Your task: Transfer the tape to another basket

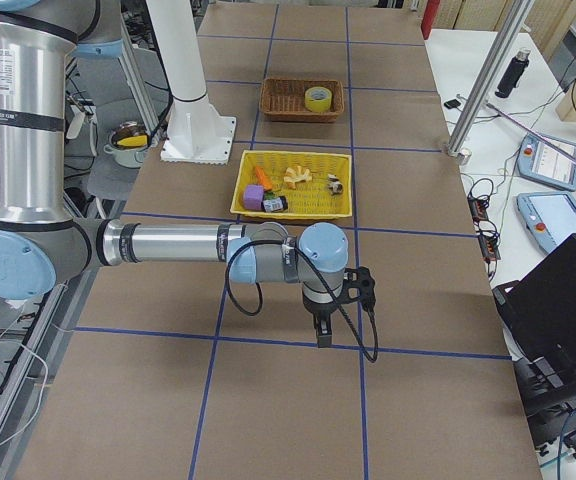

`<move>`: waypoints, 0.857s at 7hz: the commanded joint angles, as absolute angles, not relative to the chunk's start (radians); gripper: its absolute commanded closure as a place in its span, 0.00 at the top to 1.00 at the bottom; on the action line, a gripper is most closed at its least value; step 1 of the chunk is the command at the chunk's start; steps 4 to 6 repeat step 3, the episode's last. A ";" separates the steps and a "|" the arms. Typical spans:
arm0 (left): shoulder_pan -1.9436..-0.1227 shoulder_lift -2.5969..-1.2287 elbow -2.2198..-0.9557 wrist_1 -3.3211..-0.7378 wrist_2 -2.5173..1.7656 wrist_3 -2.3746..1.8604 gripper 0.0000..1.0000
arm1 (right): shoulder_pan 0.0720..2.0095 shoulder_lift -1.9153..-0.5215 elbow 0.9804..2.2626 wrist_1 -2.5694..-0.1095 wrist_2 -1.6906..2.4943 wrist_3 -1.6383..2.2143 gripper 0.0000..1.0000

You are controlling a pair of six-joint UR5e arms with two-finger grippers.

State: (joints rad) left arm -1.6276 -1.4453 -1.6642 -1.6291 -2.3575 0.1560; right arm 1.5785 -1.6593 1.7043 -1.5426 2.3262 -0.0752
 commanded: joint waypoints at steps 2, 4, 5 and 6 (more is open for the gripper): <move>-1.628 -1.448 -1.666 -1.629 -2.356 0.155 0.99 | 1.578 -1.666 1.704 -1.542 2.324 -0.077 1.00; -1.628 -1.448 -1.667 -1.629 -2.356 0.155 1.00 | 1.578 -1.666 1.704 -1.542 2.322 -0.077 1.00; -1.628 -1.448 -1.667 -1.629 -2.356 0.155 1.00 | 1.578 -1.666 1.704 -1.542 2.322 -0.077 1.00; -1.628 -1.448 -1.667 -1.629 -2.356 0.155 1.00 | 1.578 -1.666 1.704 -1.542 2.322 -0.077 1.00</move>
